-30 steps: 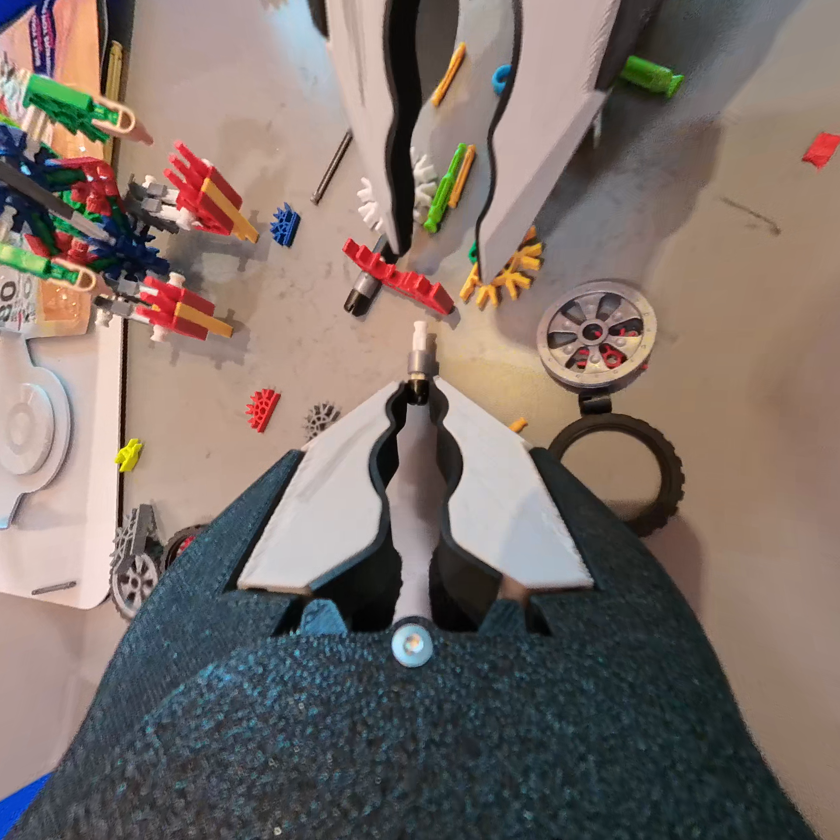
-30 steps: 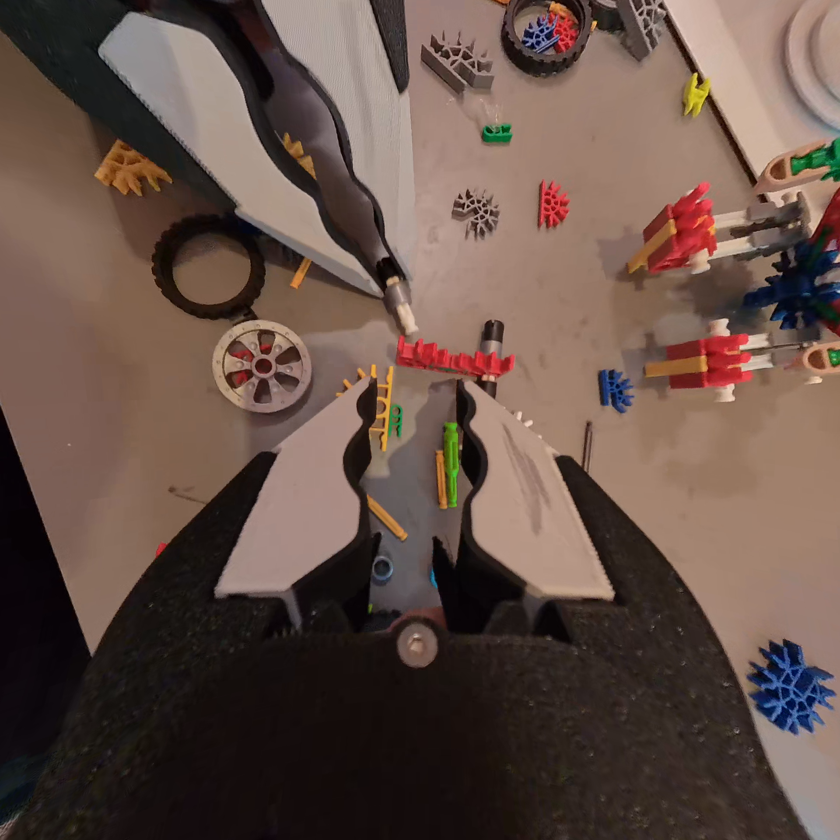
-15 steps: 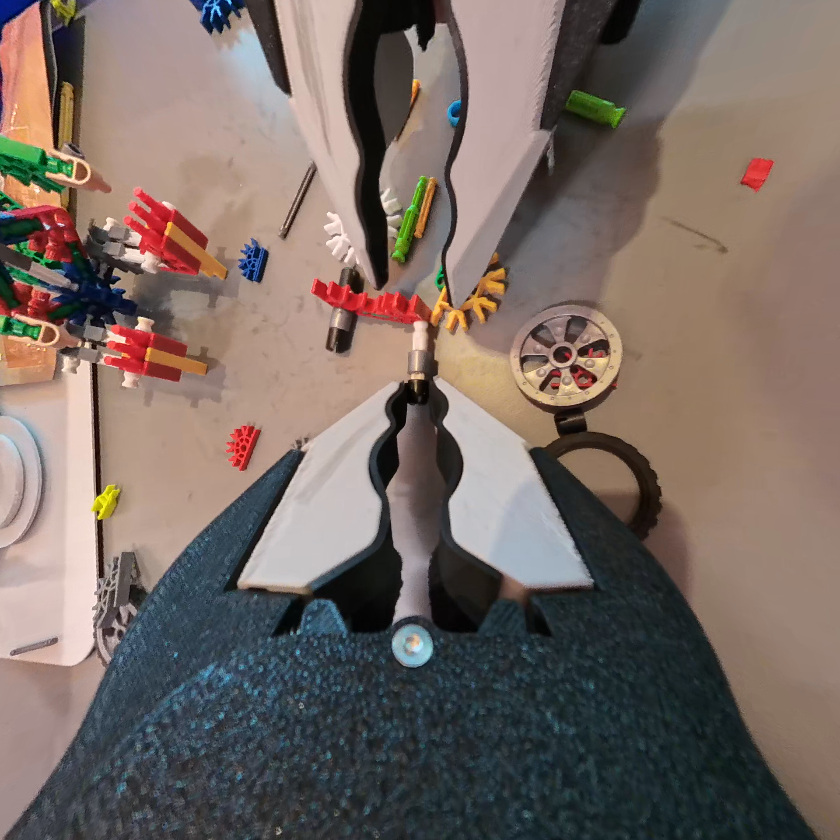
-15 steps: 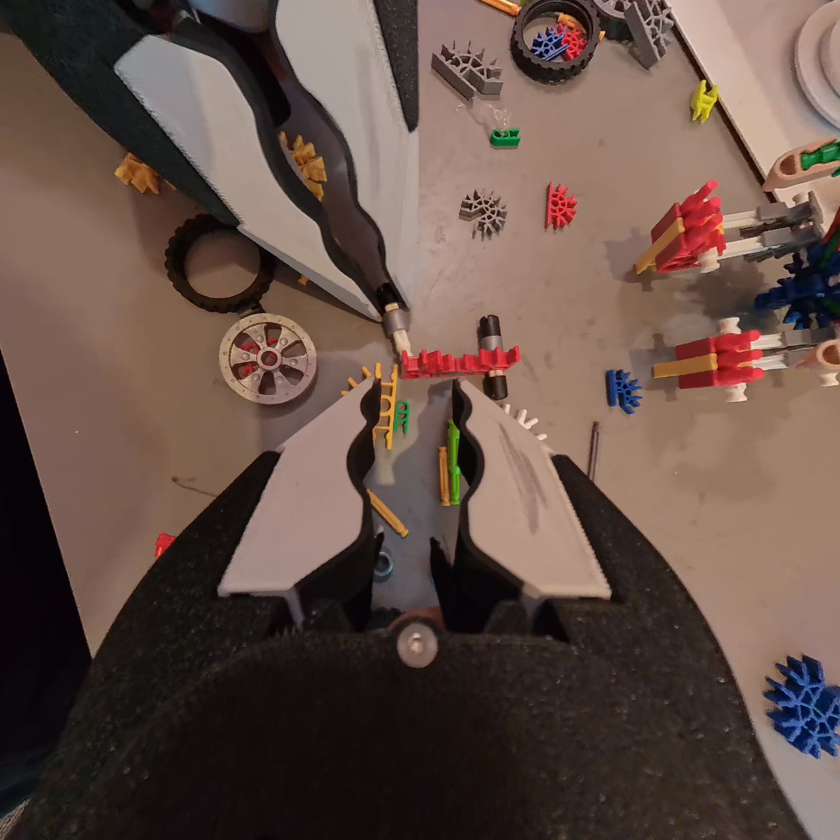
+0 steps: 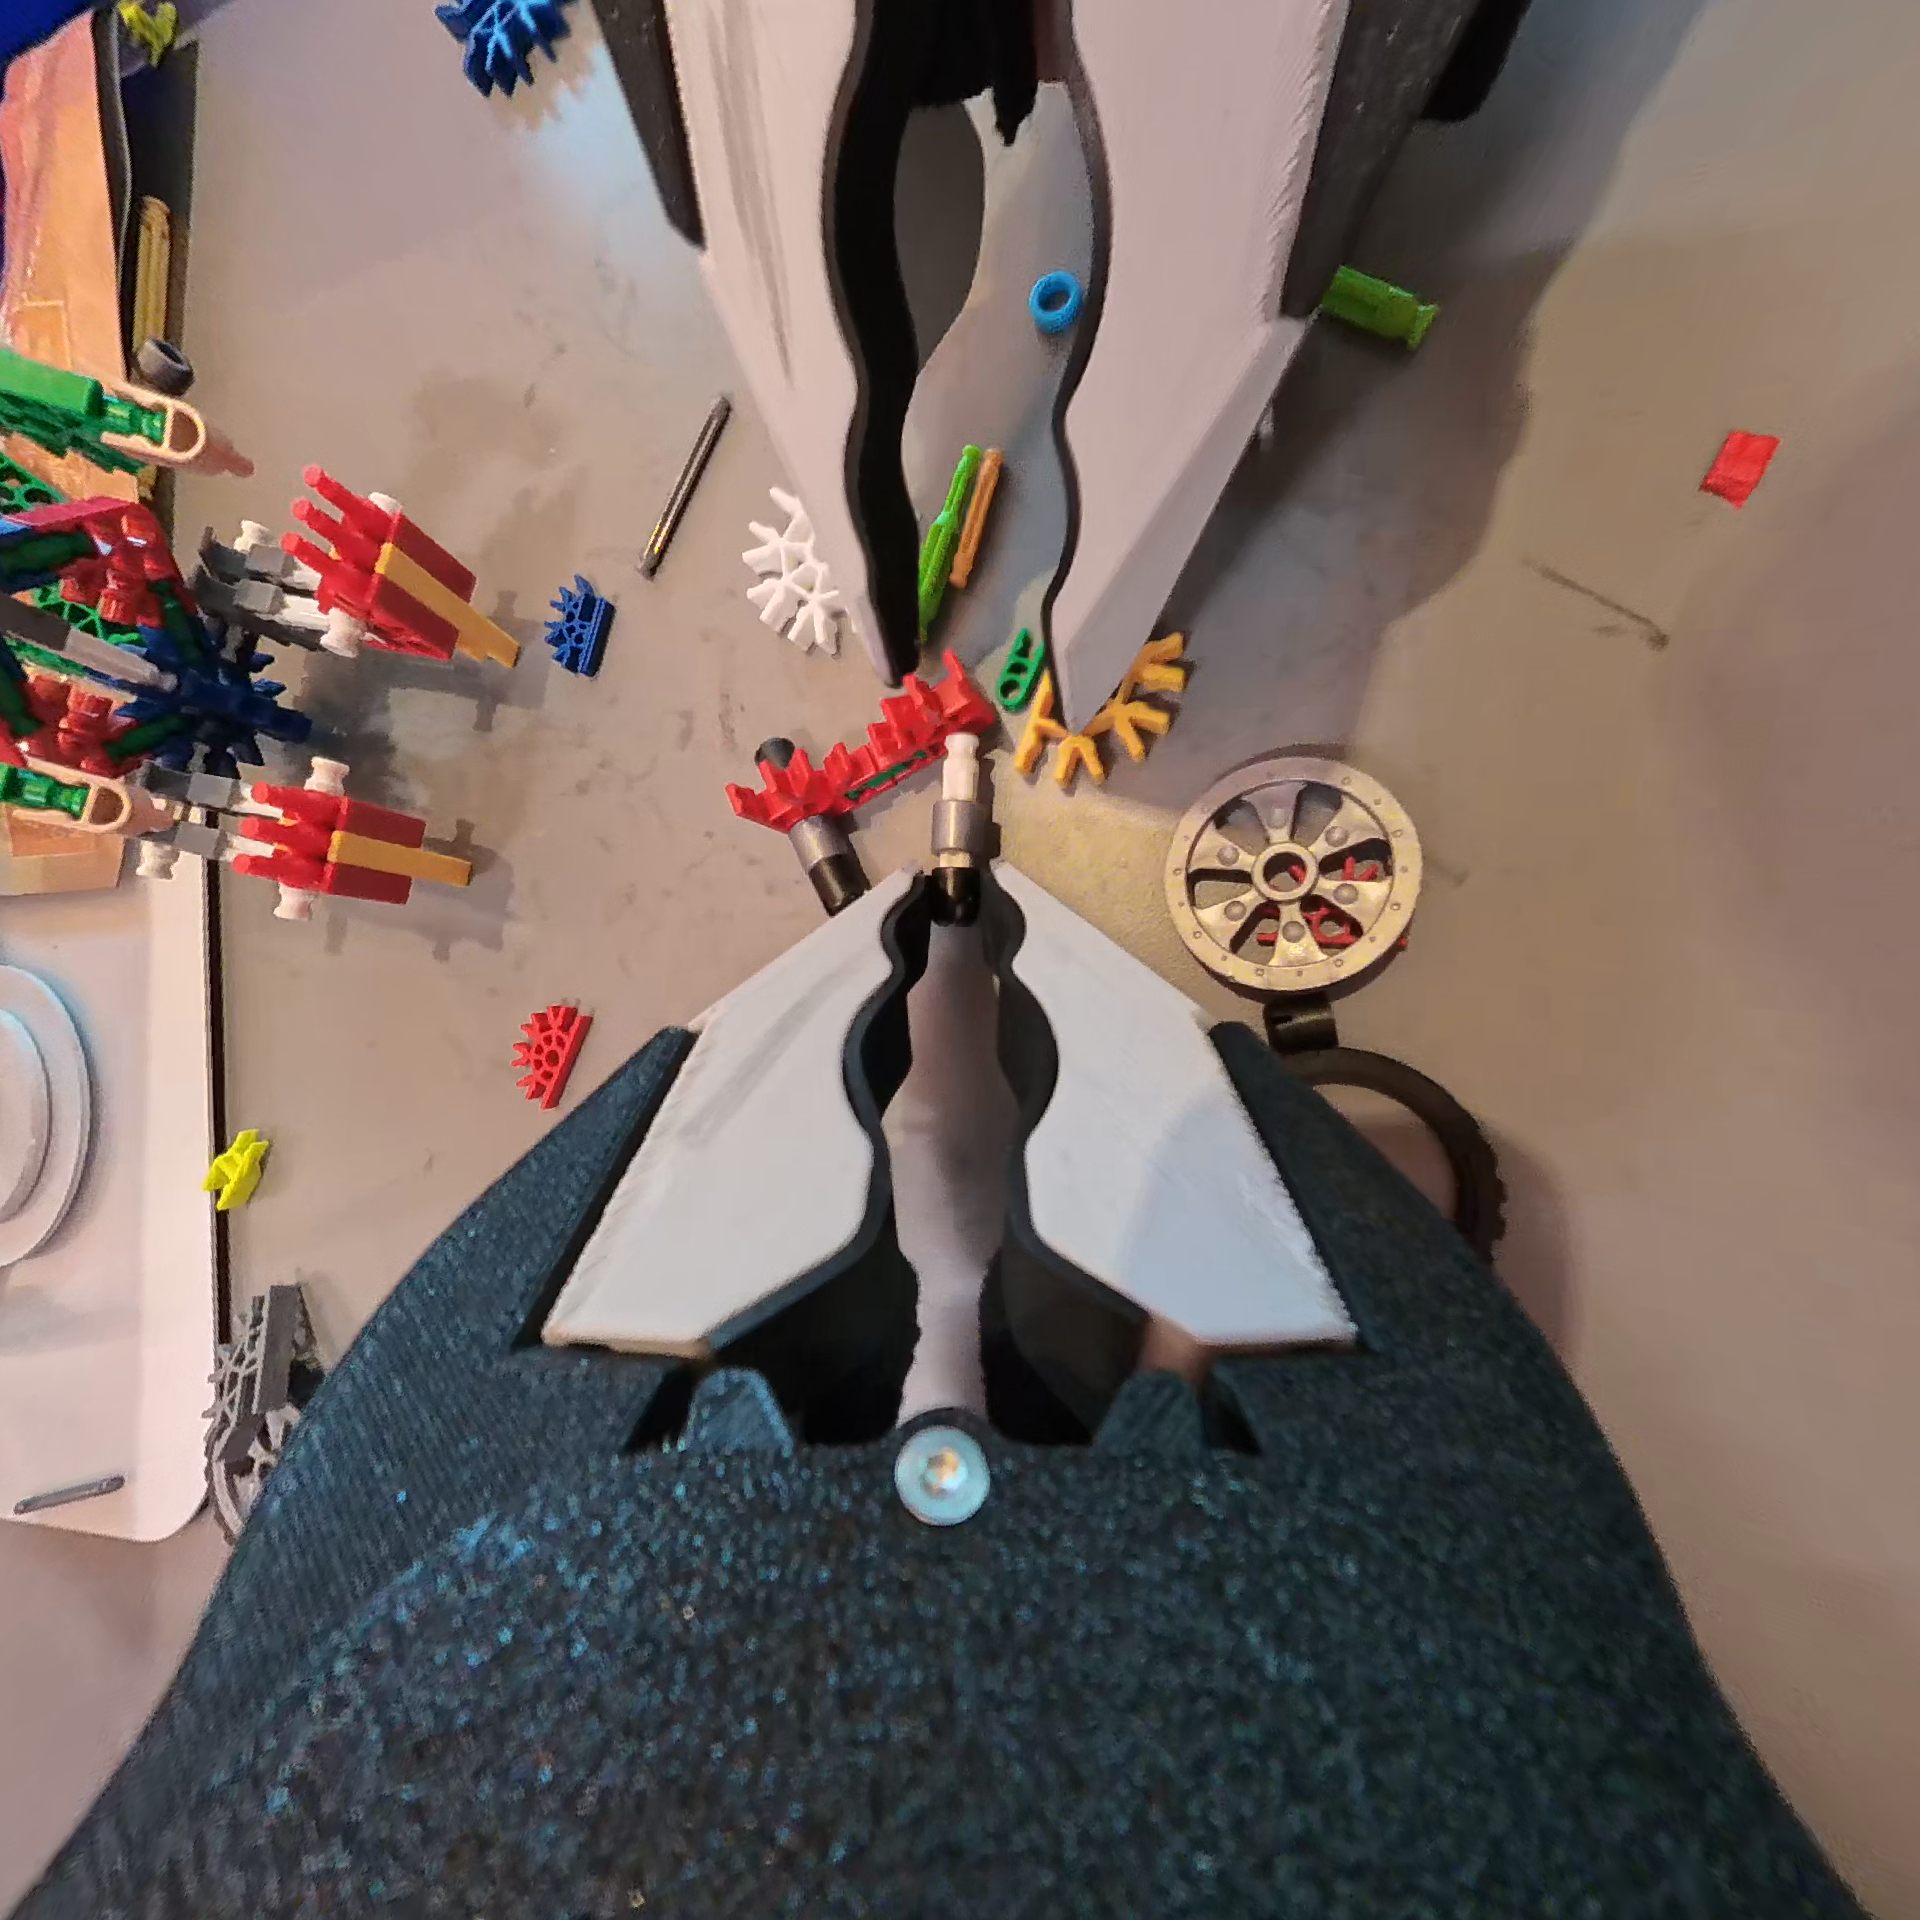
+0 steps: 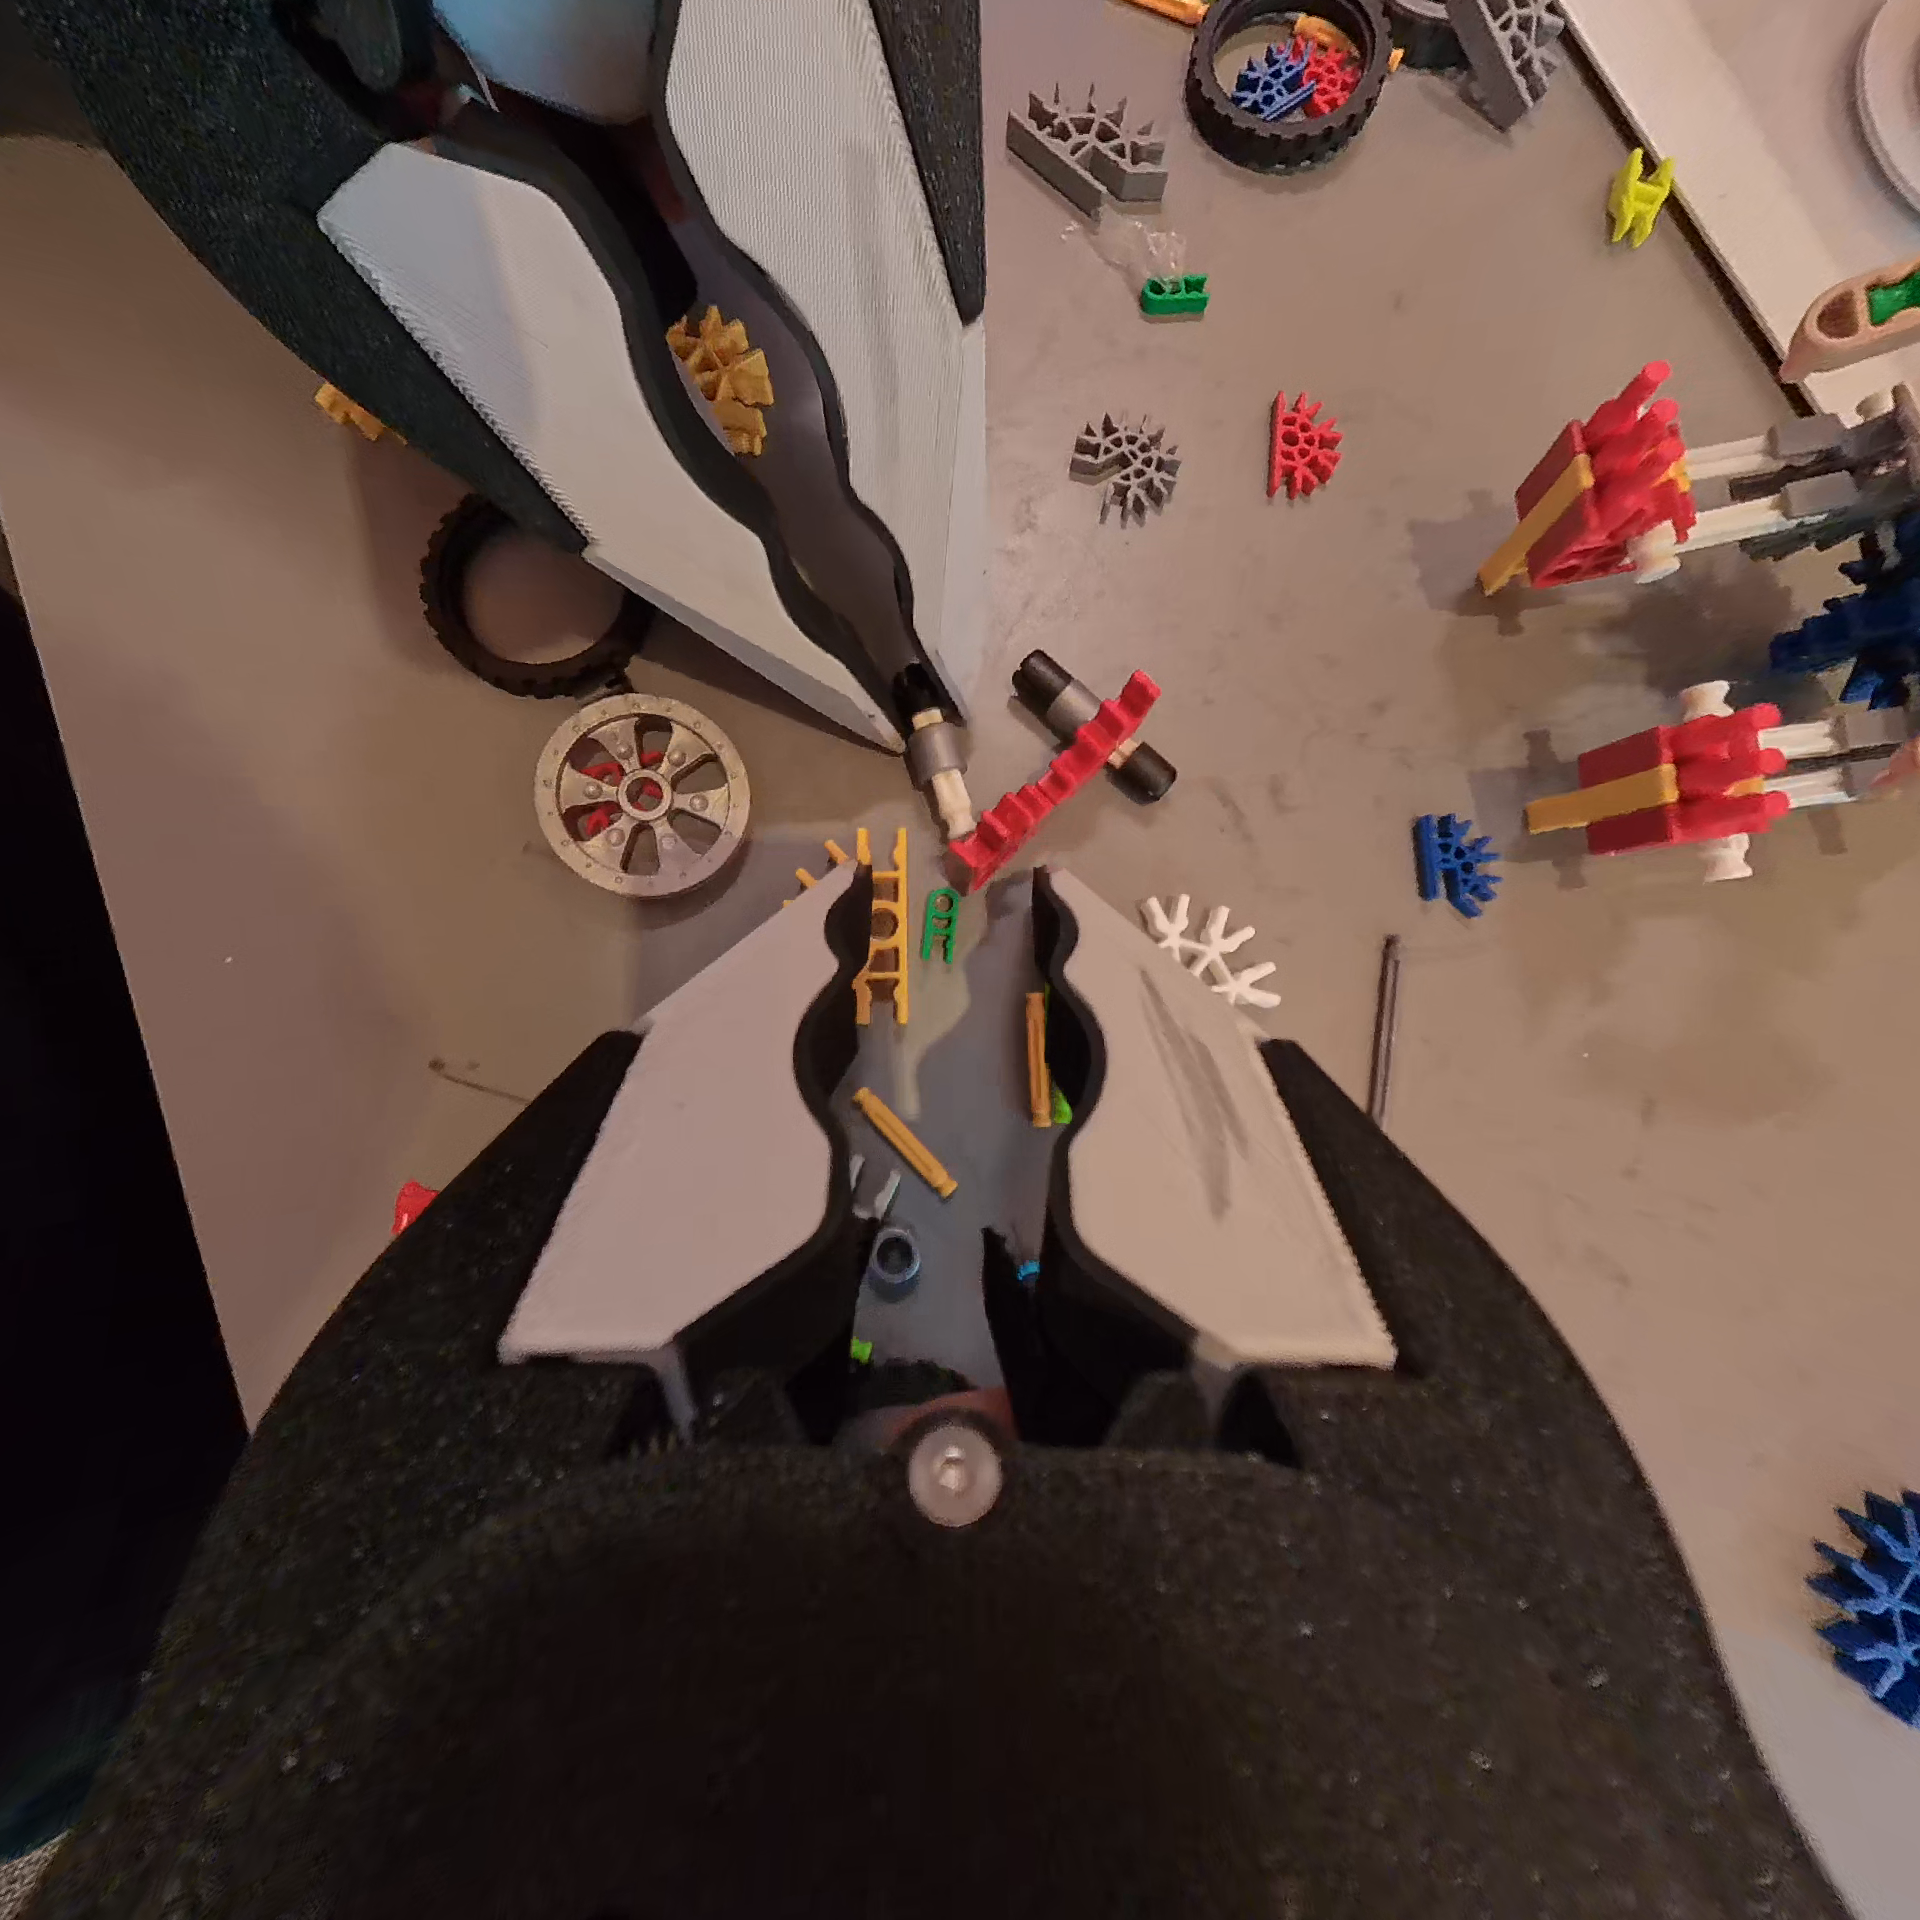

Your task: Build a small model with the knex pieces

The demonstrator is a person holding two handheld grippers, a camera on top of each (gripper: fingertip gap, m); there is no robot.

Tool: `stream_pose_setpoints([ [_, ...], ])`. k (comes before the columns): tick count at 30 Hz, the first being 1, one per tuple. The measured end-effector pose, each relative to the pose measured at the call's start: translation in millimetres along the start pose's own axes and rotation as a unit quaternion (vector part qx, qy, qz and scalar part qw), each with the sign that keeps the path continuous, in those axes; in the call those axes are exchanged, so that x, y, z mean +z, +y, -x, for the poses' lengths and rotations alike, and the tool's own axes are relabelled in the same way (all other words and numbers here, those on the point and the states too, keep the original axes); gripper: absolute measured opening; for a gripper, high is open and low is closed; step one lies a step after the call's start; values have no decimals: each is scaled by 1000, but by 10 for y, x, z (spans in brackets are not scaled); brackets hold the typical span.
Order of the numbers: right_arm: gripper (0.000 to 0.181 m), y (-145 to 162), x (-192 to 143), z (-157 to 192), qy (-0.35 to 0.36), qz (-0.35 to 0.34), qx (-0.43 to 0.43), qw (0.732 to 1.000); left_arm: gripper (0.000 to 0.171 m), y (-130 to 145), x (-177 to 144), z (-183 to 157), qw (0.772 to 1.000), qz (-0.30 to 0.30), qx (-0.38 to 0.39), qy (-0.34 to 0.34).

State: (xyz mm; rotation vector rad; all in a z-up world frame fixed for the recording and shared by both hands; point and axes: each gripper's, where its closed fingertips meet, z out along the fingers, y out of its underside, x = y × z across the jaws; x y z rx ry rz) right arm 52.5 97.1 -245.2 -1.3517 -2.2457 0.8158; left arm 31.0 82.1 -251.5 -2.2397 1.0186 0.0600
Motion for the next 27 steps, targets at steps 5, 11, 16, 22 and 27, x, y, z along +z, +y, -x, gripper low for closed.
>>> stream_pose_setpoints([
  [5,30,-2,16,74,-11,-1,0,1000,6,-20,3,-31,1000,5,-6,-5],
  [11,30,-1,18,78,-14,-8,11,1000,6,-24,2,-41,1000,13,-16,-10],
  [16,31,1,12,74,-10,-11,32,999,6,-29,8,-37,999,21,-33,-19],
  [22,36,5,-21,117,-8,-17,46,999,6,-62,17,-80,999,22,-34,-20],
  [27,36,15,-22,124,-10,-19,51,998,6,-42,12,-57,998,33,-46,-27],
])
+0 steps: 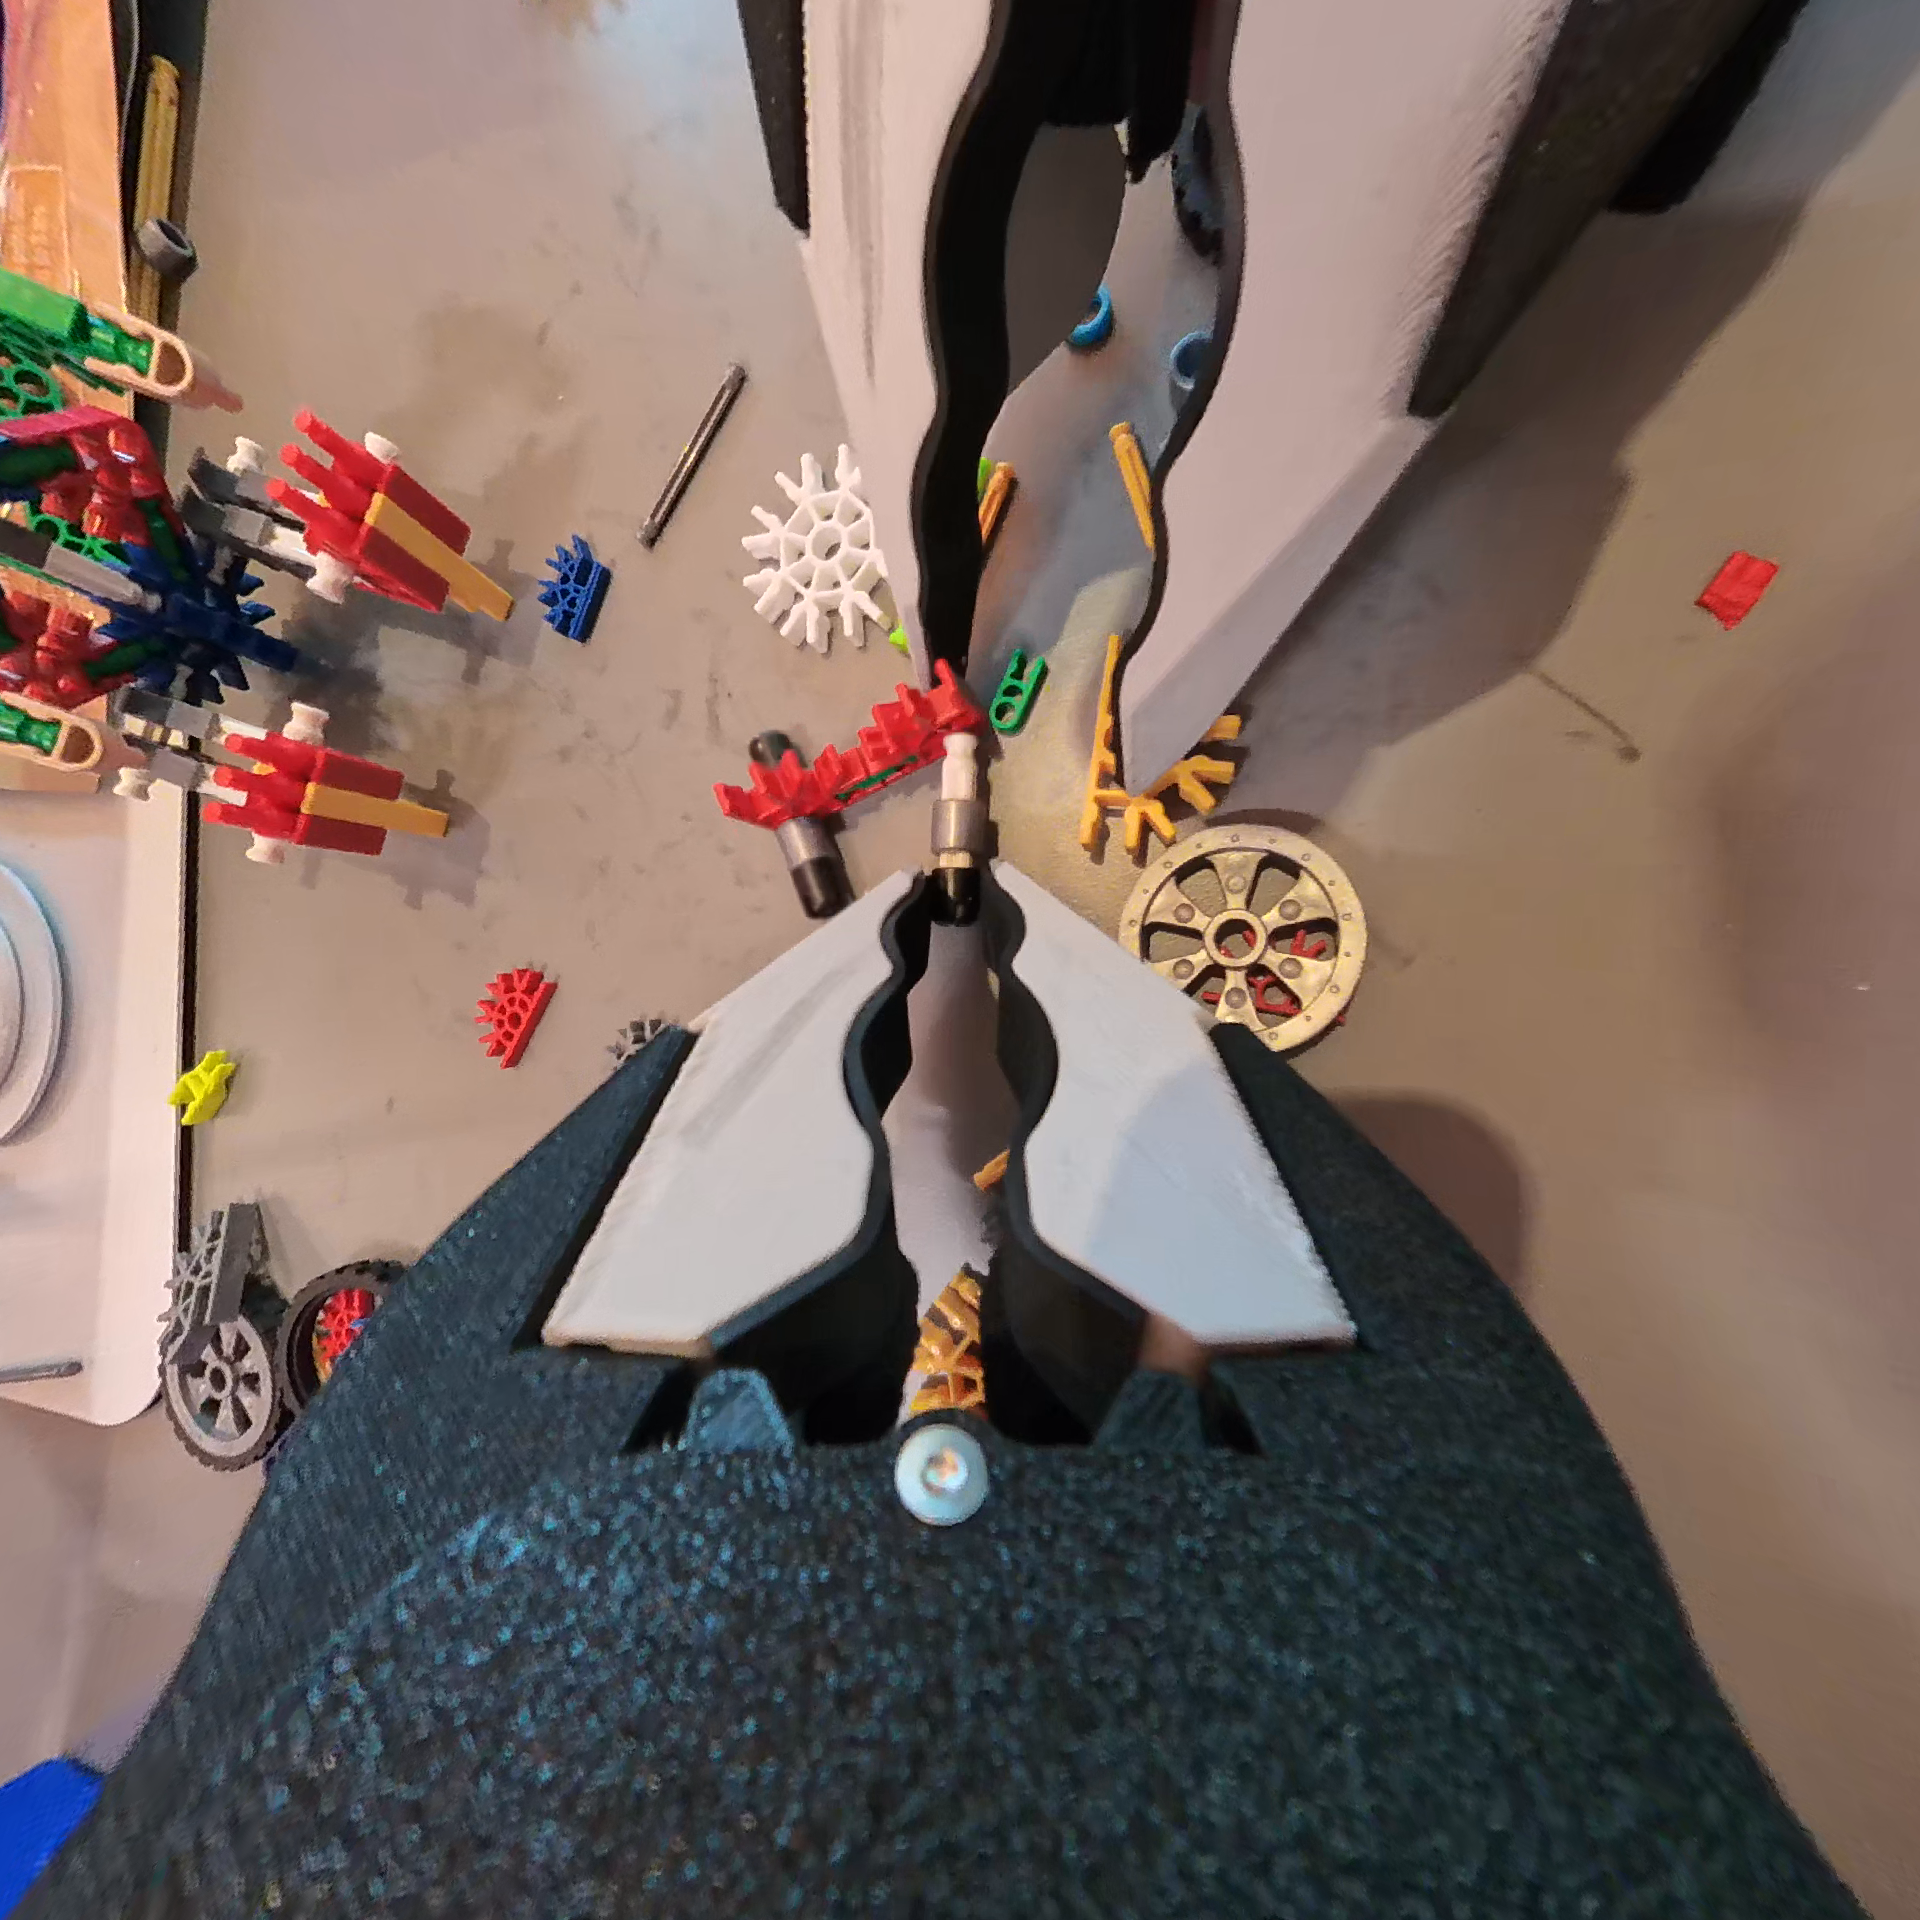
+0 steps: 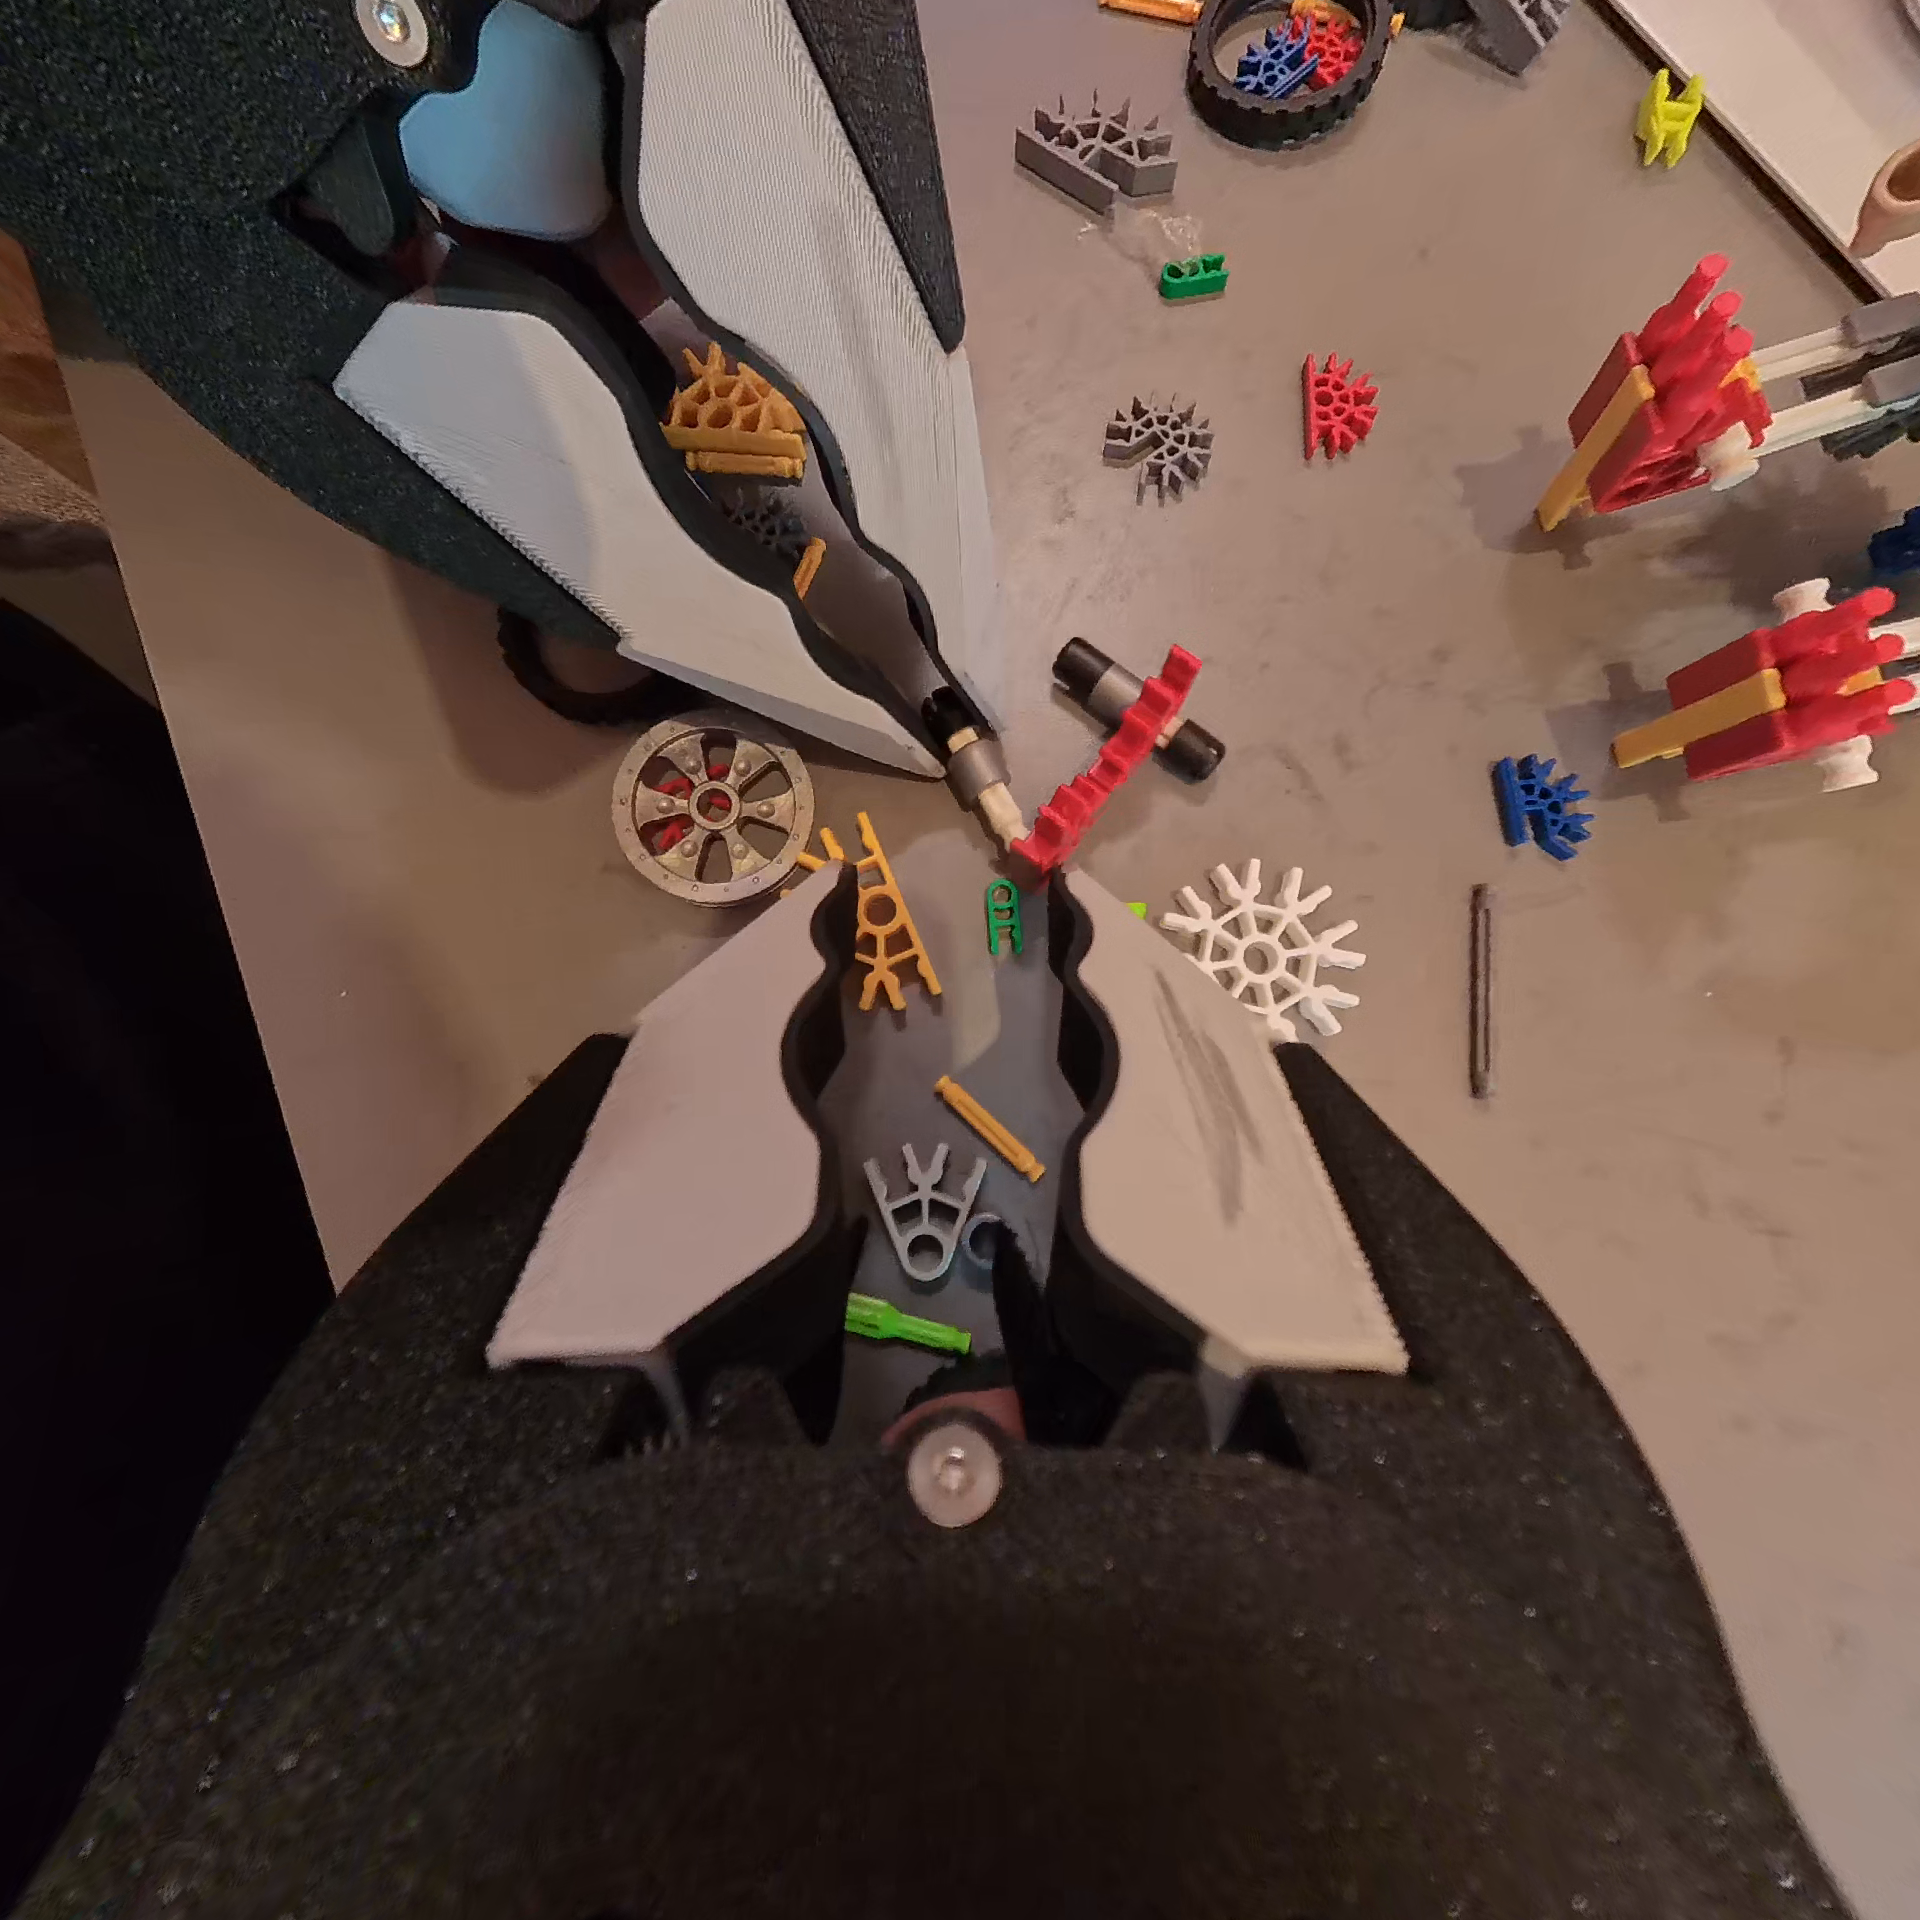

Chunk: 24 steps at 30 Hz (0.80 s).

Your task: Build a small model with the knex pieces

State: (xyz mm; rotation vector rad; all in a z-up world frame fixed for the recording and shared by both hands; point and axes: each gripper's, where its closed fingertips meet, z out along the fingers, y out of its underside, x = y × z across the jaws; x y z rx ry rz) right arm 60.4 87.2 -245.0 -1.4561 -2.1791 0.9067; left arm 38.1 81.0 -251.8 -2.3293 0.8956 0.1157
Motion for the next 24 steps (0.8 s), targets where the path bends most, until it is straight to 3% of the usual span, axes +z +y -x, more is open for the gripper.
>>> stream_pose_setpoints([
  [24,38,-3,19,23,-17,0,-14,1000,6,-29,24,8,999,29,-16,-16],
])
